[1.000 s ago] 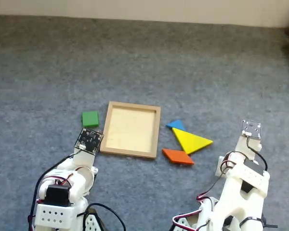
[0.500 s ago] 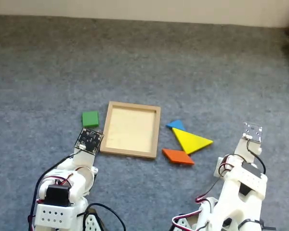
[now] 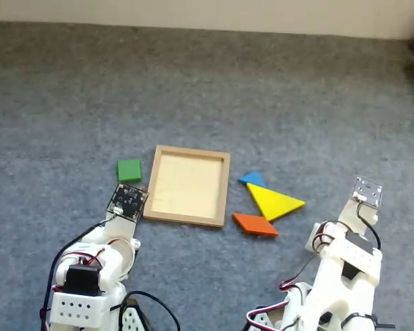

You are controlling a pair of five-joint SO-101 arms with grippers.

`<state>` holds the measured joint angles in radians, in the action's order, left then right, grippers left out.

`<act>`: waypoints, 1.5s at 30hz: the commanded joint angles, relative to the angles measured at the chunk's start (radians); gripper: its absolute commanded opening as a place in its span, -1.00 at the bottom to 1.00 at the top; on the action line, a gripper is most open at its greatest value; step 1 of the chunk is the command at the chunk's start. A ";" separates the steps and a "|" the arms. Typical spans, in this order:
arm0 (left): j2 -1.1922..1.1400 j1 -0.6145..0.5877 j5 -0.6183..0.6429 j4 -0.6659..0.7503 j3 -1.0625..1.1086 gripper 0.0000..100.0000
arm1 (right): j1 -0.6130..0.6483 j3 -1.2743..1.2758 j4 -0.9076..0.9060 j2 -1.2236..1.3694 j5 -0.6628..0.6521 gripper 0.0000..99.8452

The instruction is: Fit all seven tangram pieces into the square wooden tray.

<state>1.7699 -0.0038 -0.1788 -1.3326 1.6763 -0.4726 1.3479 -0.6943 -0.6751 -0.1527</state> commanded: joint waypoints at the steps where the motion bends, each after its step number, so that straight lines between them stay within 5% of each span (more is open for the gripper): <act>1: 0.038 -0.001 -0.003 -0.006 0.019 -0.99 | 0.025 -0.005 0.022 0.010 0.035 -0.26; 28: 0.038 -0.001 -0.003 -0.006 0.019 -0.99 | 0.053 -0.122 -0.079 0.008 0.040 -0.26; 45: 0.038 -0.001 -0.003 -0.006 0.019 -0.99 | 0.018 -0.125 0.013 0.010 0.038 -0.26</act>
<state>1.7699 -0.0038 -0.1788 -1.3326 1.6763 -0.4373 1.2758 -0.7127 -0.6720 -0.1204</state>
